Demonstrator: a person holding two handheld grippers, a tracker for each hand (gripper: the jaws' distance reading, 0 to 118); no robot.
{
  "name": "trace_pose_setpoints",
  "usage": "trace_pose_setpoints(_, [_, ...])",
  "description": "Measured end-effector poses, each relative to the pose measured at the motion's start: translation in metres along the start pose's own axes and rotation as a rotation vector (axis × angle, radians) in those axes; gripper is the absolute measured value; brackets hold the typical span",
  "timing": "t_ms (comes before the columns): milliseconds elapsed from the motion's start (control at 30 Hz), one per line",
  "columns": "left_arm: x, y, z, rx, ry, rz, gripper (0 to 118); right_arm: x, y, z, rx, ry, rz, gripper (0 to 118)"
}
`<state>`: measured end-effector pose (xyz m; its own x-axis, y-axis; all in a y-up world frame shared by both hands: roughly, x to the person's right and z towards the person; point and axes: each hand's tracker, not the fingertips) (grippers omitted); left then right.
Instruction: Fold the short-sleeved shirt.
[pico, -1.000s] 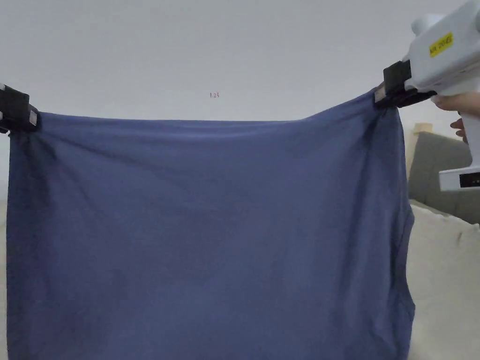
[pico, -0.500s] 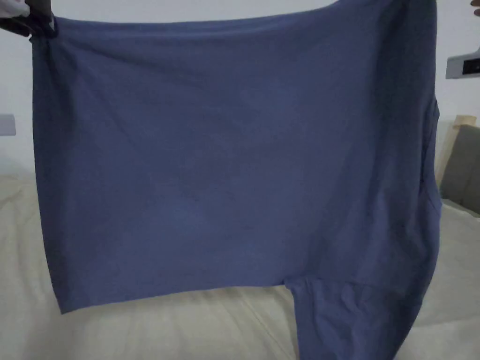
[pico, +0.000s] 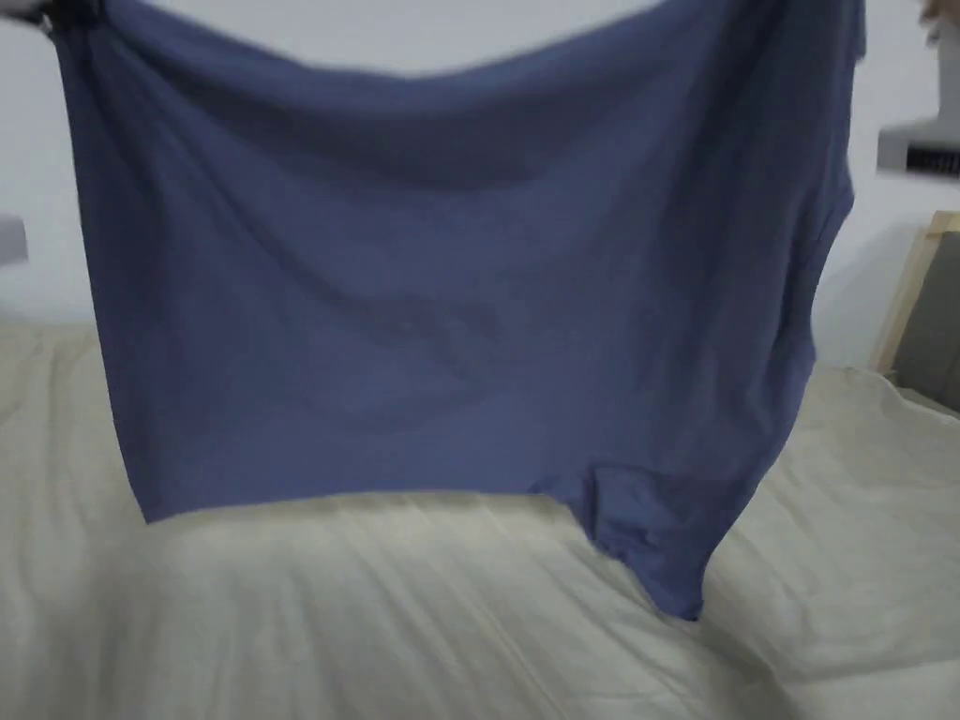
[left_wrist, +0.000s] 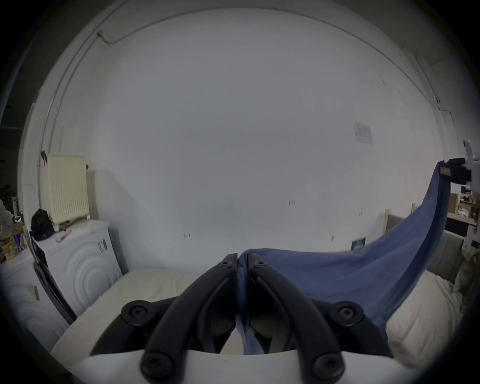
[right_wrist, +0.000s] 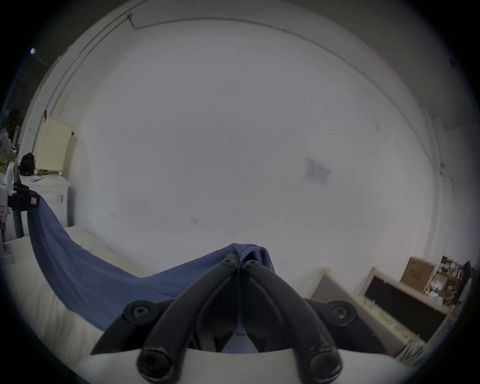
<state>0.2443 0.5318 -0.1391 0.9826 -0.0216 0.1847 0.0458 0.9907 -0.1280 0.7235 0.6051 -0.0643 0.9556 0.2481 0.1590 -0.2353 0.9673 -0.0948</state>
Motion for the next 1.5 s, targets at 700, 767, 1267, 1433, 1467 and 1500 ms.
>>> trace_pose_setpoints(700, [0.02,-0.311,0.172,-0.378,-0.101,0.087,6,-0.032,-0.367,0.19,-0.487,0.342,-0.266,0])
trace_pose_setpoints(767, [0.018,-0.302,0.201,-0.352,-0.124,0.043,6,-0.019,-0.358,0.22,-0.466,0.337,-0.239,0])
trace_pose_setpoints(1267, [0.013,-0.341,0.346,-0.392,-0.2,0.058,6,0.022,-0.38,0.369,-0.537,0.428,-0.204,0])
trace_pose_setpoints(1433, [0.015,-0.376,0.363,-0.469,-0.21,-0.033,6,0.027,-0.414,0.38,-0.638,0.418,-0.198,0])
trace_pose_setpoints(1467, [0.016,-0.383,0.363,-0.489,-0.21,-0.053,6,0.025,-0.424,0.377,-0.682,0.435,-0.21,0])
trace_pose_setpoints(1500, [0.016,-0.39,0.363,-0.501,-0.219,-0.082,6,0.024,-0.433,0.374,-0.716,0.444,-0.209,0])
